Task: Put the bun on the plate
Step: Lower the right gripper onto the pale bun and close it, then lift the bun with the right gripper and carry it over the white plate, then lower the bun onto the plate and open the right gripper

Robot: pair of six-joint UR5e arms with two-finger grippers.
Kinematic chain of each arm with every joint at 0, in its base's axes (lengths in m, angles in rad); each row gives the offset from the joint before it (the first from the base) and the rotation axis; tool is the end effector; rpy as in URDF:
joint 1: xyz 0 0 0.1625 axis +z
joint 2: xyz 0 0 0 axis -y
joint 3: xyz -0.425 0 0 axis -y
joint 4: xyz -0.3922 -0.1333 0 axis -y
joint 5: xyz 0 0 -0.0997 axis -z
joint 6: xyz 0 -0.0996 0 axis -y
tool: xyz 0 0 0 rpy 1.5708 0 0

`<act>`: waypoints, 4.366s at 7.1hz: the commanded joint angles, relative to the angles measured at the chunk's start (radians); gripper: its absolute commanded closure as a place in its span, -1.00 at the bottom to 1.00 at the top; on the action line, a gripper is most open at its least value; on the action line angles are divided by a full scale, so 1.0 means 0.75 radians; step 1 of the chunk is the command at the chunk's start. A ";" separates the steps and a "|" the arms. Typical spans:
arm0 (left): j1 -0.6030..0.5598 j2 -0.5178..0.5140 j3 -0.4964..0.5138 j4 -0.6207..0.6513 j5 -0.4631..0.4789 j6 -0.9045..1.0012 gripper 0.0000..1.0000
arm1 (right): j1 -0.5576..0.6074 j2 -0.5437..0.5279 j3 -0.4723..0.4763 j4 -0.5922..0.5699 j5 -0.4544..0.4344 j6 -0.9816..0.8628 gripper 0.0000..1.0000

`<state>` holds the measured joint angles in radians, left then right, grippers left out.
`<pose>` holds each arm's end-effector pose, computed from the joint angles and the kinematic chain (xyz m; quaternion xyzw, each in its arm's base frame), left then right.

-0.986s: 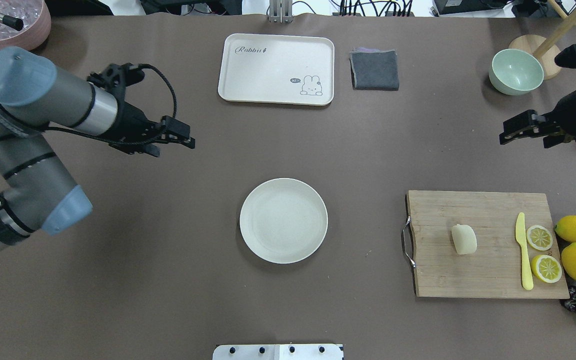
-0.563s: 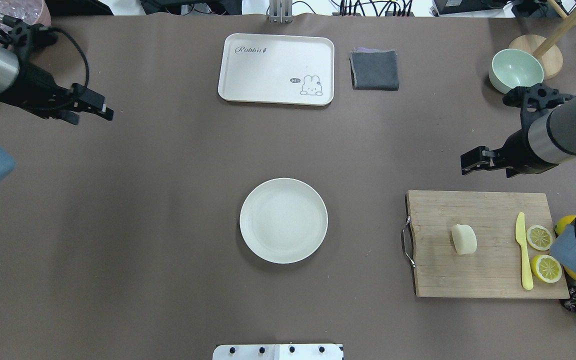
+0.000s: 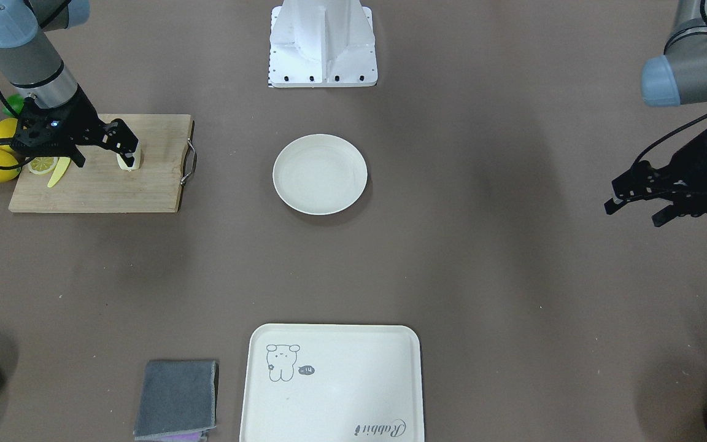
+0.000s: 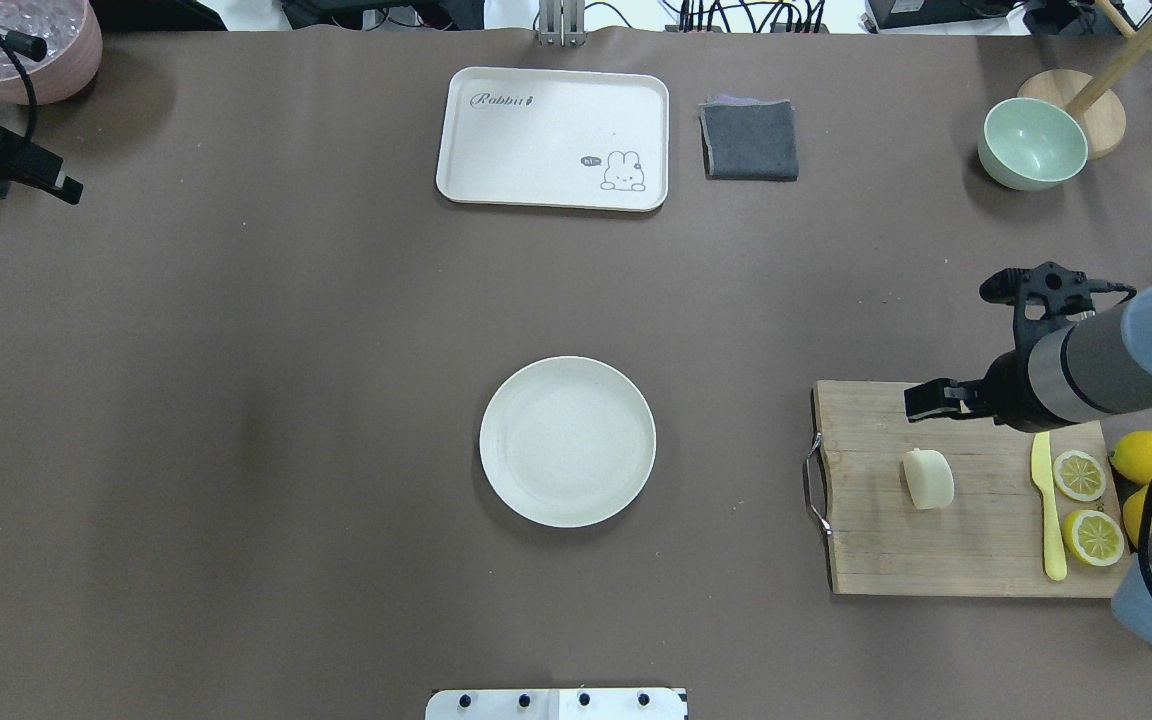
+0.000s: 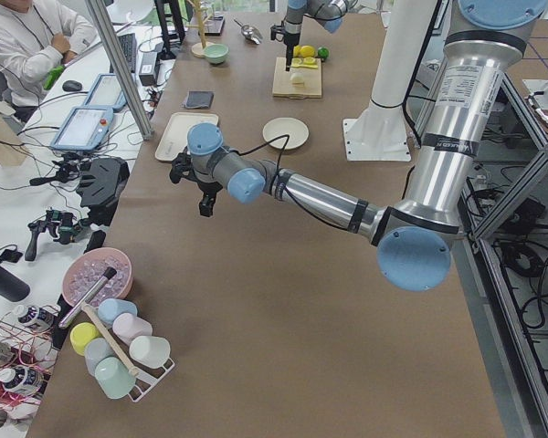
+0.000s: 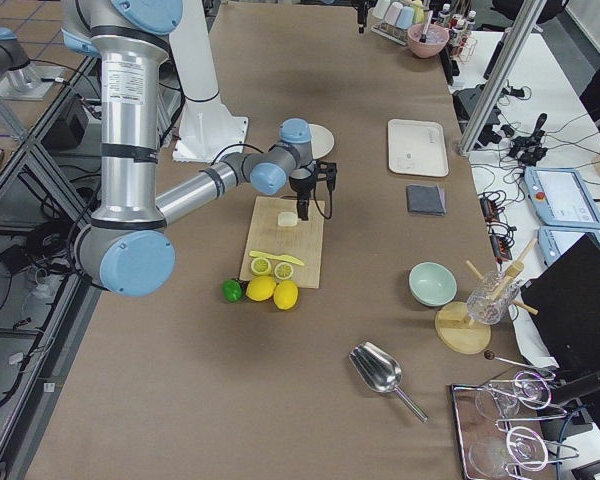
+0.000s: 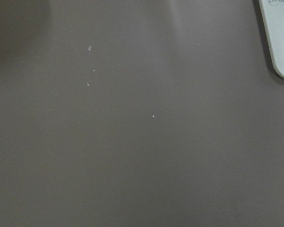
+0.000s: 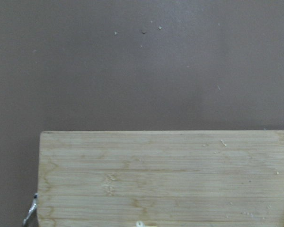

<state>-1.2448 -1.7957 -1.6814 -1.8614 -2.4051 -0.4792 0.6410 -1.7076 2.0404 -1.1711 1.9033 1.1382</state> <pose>0.1310 -0.5733 0.4435 0.1080 0.4650 0.0578 0.8768 -0.3002 -0.3498 0.4587 0.0478 -0.3825 0.0368 0.9220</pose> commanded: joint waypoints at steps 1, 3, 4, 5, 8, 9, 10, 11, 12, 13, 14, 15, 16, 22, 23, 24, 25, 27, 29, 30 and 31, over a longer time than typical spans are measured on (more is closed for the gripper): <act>-0.015 0.001 -0.002 0.019 0.000 0.029 -0.96 | -0.134 -0.075 -0.008 0.085 -0.101 0.096 -0.96; -0.022 0.001 -0.002 0.019 0.002 0.029 -0.96 | -0.184 -0.029 -0.017 0.085 -0.141 0.106 -0.95; -0.022 0.001 0.000 0.019 0.004 0.029 -0.96 | -0.184 -0.024 -0.017 0.087 -0.141 0.108 -0.95; -0.022 0.001 -0.002 0.019 0.004 0.029 -0.96 | -0.190 -0.024 -0.021 0.087 -0.143 0.108 -0.95; -0.020 0.005 -0.004 0.019 0.008 0.029 -0.96 | -0.190 -0.022 -0.021 0.085 -0.139 0.092 -0.93; -0.020 0.005 -0.002 0.019 0.010 0.029 -0.96 | -0.224 -0.010 -0.031 0.081 -0.143 0.086 -0.86; -0.018 0.003 0.002 0.019 0.012 0.029 -0.96 | -0.255 0.025 -0.078 0.083 -0.155 0.045 -0.77; -0.017 0.001 0.004 0.021 0.012 0.029 -0.96 | -0.233 0.049 -0.086 0.083 -0.143 -0.014 -0.60; -0.015 -0.003 0.006 0.021 0.012 0.029 -0.96 | -0.211 0.041 -0.082 0.083 -0.137 -0.018 -0.17; -0.015 -0.003 0.008 0.021 0.014 0.029 -0.96 | -0.182 0.041 -0.072 0.083 -0.128 -0.020 0.27; -0.015 -0.003 0.008 0.021 0.014 0.029 -0.96 | -0.160 0.041 -0.054 0.081 -0.098 -0.020 0.59; -0.013 -0.001 0.008 0.019 0.016 0.027 -0.96 | -0.145 0.043 -0.045 0.081 -0.081 -0.018 0.82; -0.013 0.001 0.008 0.021 0.014 0.027 -0.96 | -0.145 0.060 -0.045 0.077 -0.081 -0.018 0.85; -0.017 0.009 0.006 0.021 0.010 0.019 -0.96 | -0.231 0.870 -0.245 -0.463 -0.144 0.210 0.81; -0.017 0.011 0.006 0.021 0.008 0.019 -0.96 | -0.267 1.024 -0.387 -0.463 -0.195 0.288 0.80; -0.017 0.012 0.006 0.021 0.008 0.017 -0.96 | -0.296 1.138 -0.522 -0.459 -0.242 0.333 0.76; -0.015 0.012 0.010 0.021 0.008 0.013 -0.96 | -0.327 1.170 -0.562 -0.457 -0.279 0.348 0.52; -0.015 0.012 0.010 0.023 0.008 0.013 -0.96 | -0.378 1.156 -0.563 -0.455 -0.330 0.354 -0.63; -0.015 0.012 0.010 0.023 0.008 0.011 -0.96 | -0.386 1.154 -0.553 -0.459 -0.339 0.356 -0.99; -0.017 0.012 0.008 0.021 0.008 0.011 -0.96 | -0.386 1.152 -0.548 -0.459 -0.339 0.356 -0.99; -0.017 0.012 0.008 0.021 0.010 0.011 -0.96 | -0.388 1.158 -0.548 -0.459 -0.339 0.356 -1.00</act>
<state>-1.2571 -1.7871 -1.6744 -1.8449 -2.3987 -0.4709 0.3518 -0.8421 1.6274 -1.5153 1.6498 1.4049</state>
